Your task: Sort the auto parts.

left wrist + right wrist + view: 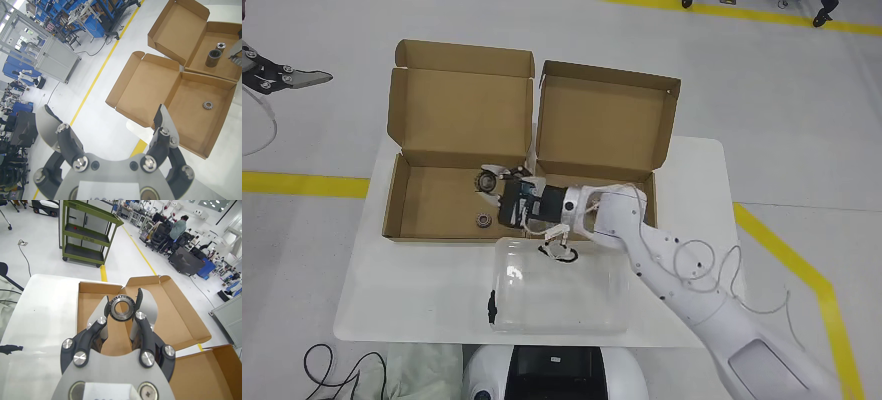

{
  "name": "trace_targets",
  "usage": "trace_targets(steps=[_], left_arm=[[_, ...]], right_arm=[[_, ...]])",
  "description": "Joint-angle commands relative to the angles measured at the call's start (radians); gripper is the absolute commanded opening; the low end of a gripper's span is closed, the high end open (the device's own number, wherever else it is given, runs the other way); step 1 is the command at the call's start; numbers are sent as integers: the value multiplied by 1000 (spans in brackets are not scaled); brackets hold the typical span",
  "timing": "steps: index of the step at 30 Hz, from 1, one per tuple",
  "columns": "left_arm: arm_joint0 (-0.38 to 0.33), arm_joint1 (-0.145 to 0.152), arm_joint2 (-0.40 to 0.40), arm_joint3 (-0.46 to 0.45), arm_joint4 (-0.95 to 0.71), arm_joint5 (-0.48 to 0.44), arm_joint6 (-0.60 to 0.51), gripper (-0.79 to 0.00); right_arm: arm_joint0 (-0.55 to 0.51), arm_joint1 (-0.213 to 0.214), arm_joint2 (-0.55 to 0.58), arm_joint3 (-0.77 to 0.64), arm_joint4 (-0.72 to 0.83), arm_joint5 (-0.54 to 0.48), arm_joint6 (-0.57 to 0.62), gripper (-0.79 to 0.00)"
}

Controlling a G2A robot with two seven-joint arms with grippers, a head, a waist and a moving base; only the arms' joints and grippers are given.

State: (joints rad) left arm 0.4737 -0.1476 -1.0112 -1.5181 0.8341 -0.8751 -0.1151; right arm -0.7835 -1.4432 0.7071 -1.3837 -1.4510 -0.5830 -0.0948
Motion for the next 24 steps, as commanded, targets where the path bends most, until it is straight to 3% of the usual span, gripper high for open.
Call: trace_targets(steps=[1,11,24], left_arm=[[0,0,0,0,0,0,0,0],[0,0,0,0,0,0,0,0],[0,0,0,0,0,0,0,0]], right_arm=[[17,-12,-15,58,12,15,-11,-785],[103,-78,-109,267,53,28,60,-785],[222,-215,-236,535,124,55,141,-785]])
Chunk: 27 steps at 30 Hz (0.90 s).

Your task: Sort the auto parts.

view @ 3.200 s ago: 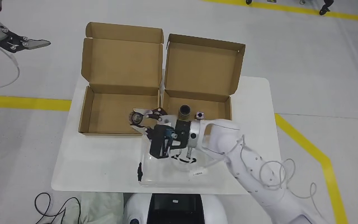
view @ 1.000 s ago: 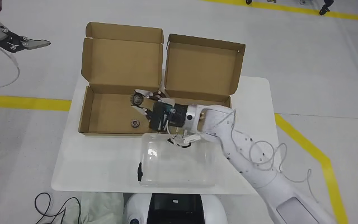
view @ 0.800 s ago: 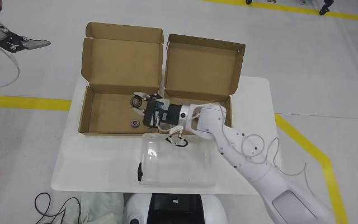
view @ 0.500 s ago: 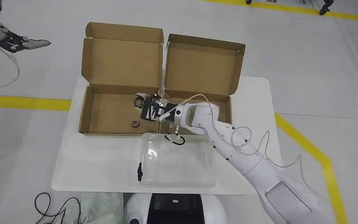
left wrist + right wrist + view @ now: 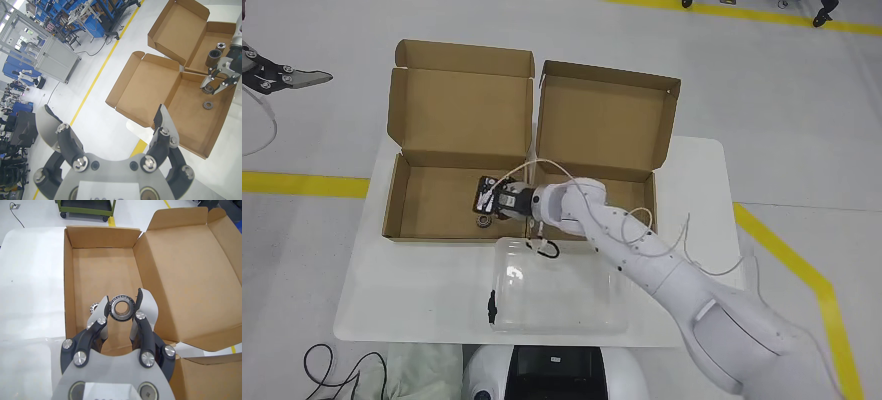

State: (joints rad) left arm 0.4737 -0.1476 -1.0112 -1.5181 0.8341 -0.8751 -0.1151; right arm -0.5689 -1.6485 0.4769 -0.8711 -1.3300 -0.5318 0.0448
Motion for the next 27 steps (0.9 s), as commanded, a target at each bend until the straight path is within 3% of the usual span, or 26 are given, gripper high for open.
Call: trace_targets(steps=[1,6,18,21,27], left_arm=[[0,0,0,0,0,0,0,0],[0,0,0,0,0,0,0,0],[0,0,0,0,0,0,0,0],[0,0,0,0,0,0,0,0],[0,0,0,0,0,0,0,0]], right_arm=[[16,-20,-11,44,5,6,4,-785],[50,-66,-34,140,21,13,35,-748],[88,-155,-56,316,54,14,29,-751],[96,-172,-58,348,55,17,27,-628],[105,-199,-60,399,53,18,18,-292]])
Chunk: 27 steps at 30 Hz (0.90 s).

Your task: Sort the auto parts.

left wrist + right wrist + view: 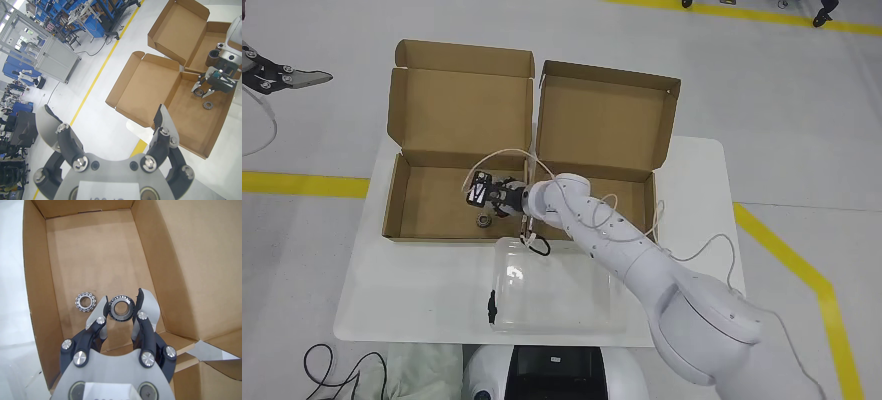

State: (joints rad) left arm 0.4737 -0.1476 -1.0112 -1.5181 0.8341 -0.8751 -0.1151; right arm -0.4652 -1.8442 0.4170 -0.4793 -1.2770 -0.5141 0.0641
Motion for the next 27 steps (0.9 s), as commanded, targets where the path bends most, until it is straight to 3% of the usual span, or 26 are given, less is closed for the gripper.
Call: trace_targets(steps=[1,12,14,19,22,27], left_arm=[[0,0,0,0,0,0,0,0],[0,0,0,0,0,0,0,0],[0,0,0,0,0,0,0,0],[0,0,0,0,0,0,0,0],[0,0,0,0,0,0,0,0],[0,0,0,0,0,0,0,0]], right_arm=[[4,-7,1,13,-1,-2,-3,-265],[23,-27,6,-3,-35,-14,-60,-215],[19,-22,13,-25,-40,-21,-92,-154],[-10,7,42,-90,-49,-59,-162,0],[-38,33,64,-150,-62,-74,-180,0],[-93,82,111,-293,-92,-84,-110,0]])
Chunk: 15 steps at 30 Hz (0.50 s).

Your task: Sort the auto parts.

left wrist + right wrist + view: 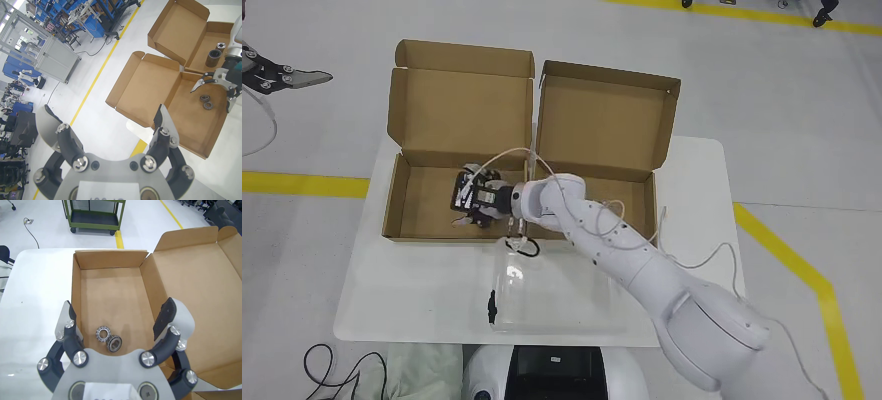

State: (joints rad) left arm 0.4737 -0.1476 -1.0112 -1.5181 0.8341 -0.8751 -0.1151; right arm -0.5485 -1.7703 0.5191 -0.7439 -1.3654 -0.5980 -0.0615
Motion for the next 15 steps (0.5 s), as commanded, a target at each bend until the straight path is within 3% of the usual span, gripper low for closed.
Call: trace_targets(steps=[1,7,15], left_arm=[[0,0,0,0,0,0,0,0],[0,0,0,0,0,0,0,0],[0,0,0,0,0,0,0,0]], right_arm=[[-25,19,21,-63,-9,-1,32,0],[-149,95,123,-275,-47,-5,113,0],[-364,193,304,-544,-118,-20,137,0]])
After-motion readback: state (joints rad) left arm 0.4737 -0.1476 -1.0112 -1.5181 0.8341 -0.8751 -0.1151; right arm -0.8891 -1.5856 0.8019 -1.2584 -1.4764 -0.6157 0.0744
